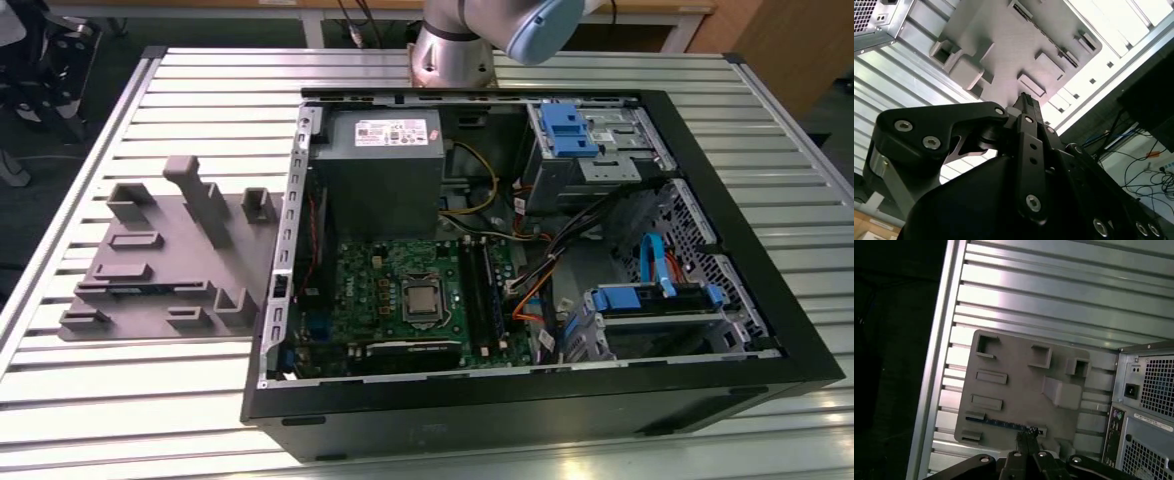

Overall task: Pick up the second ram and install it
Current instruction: 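Pick up the second ram and move it above second insertion slot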

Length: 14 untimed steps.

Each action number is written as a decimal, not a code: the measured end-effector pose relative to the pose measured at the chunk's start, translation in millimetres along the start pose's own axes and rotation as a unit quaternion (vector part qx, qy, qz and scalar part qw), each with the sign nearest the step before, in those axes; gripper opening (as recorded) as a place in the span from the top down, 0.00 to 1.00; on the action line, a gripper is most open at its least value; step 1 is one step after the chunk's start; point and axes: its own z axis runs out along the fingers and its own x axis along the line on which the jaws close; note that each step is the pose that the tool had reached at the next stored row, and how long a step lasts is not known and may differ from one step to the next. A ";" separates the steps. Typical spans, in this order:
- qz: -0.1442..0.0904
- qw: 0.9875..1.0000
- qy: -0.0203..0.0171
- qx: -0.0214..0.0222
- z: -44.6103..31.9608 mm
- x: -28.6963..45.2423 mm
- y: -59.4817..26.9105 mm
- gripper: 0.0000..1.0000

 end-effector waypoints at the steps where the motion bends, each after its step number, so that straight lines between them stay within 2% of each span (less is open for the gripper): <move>1: -0.004 1.000 0.000 0.000 0.1 0.0 0.0 0.89; 4: -0.020 1.000 0.001 0.000 0.3 0.1 0.0 0.89; 8: -0.048 0.999 0.001 0.000 0.7 0.2 0.0 0.89; 14: -0.089 0.996 0.002 -0.001 1.1 0.5 0.1 0.89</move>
